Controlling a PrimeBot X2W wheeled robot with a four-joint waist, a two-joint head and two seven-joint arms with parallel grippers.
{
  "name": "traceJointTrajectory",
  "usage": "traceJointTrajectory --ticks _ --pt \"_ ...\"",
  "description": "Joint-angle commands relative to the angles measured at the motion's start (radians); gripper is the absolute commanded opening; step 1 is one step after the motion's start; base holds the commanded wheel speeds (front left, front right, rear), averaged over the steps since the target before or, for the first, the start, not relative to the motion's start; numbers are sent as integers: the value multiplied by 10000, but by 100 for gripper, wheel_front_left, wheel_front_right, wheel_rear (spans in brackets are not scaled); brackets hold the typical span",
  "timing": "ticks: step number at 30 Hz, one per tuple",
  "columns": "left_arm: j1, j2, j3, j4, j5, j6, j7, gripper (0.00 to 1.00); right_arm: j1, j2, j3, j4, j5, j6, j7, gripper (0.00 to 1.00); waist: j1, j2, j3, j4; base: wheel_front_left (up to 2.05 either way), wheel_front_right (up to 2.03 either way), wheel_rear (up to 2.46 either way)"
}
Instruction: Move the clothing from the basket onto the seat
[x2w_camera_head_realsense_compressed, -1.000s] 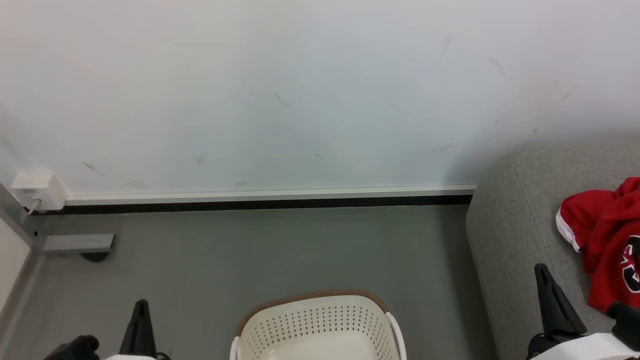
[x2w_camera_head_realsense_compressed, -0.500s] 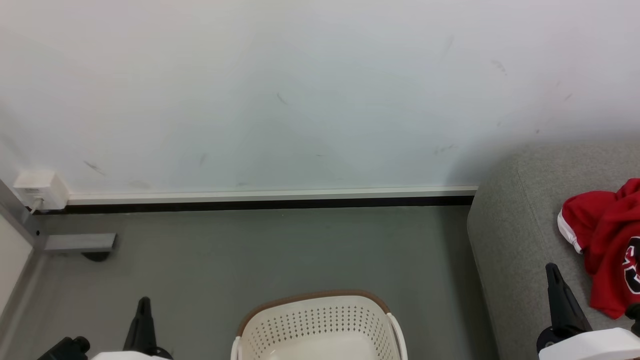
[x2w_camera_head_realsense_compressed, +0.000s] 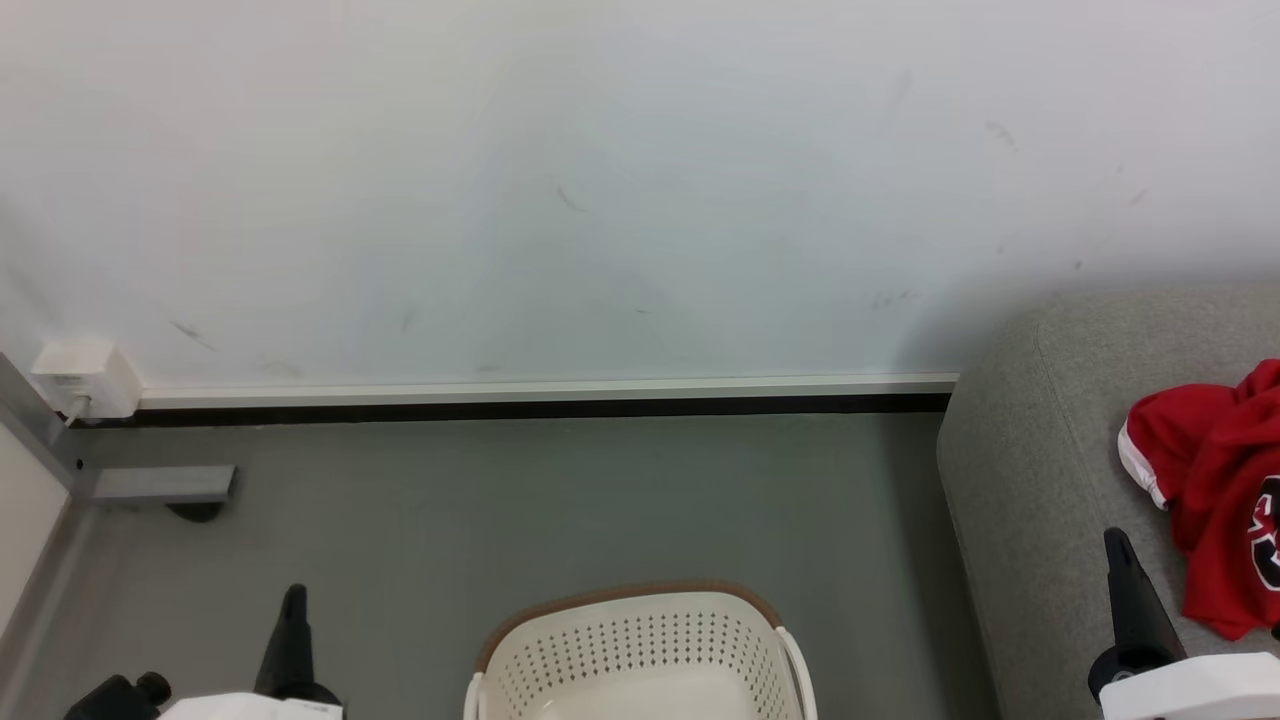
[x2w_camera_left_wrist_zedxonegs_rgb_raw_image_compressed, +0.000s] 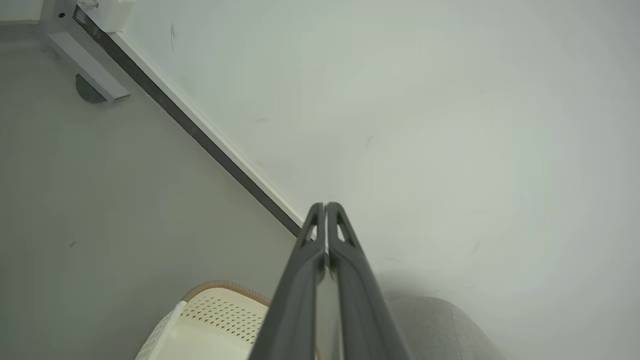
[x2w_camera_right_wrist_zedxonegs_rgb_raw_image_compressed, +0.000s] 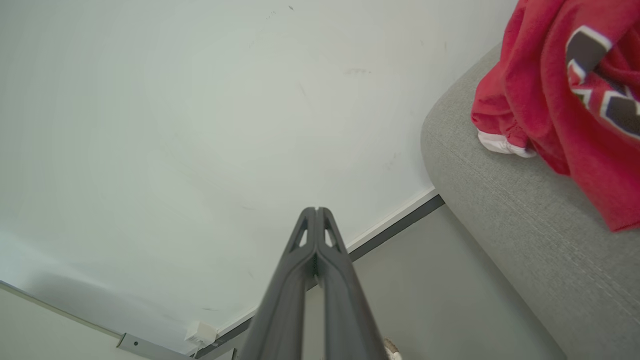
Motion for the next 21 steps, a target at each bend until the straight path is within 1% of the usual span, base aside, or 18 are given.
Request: traceJointTrajectory --ticks 1,21 --pt "-245 66 29 -141 -355 -55 79 0 -167 -35 -116 -146 280 -6 53 0 0 -1 -1 4 0 0 0" --pt "-344 60 49 -259 -2650 -298 685 0 -173 233 -601 -177 2170 -10 651 0 0 -1 -20 61 0 0 0"
